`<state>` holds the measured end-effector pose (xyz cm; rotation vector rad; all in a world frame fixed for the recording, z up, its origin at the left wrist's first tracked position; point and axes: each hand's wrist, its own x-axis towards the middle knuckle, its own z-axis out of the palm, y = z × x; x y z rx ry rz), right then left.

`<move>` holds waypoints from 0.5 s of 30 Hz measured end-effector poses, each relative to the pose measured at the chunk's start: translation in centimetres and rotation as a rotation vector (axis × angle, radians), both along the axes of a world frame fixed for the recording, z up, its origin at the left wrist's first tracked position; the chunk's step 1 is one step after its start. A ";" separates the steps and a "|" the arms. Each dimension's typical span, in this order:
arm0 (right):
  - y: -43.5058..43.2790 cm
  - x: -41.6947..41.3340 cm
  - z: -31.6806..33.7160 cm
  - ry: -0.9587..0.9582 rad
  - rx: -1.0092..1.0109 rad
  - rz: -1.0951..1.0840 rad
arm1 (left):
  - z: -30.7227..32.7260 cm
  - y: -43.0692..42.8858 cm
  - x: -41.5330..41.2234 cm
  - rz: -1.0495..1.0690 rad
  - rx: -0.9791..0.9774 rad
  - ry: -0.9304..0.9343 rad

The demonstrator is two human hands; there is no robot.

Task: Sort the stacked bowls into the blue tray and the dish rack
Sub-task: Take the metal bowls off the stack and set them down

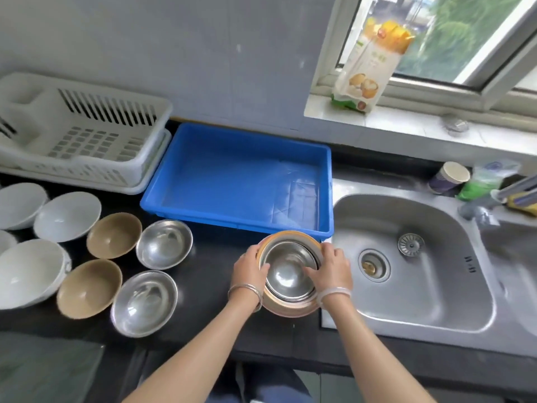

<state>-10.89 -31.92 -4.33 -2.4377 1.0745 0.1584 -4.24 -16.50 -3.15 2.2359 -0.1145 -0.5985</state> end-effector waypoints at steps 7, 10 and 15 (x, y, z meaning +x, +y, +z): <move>-0.3 0.0 0.8 -0.037 -0.086 0.038 | -0.7 -0.1 0.1 -0.009 0.037 -0.029; -0.2 -0.2 1.2 -0.029 -0.128 0.057 | -0.9 -0.2 0.1 0.001 0.030 -0.032; 0.3 -0.3 1.7 -0.019 -0.212 0.069 | -1.1 -0.2 0.2 -0.008 0.038 -0.032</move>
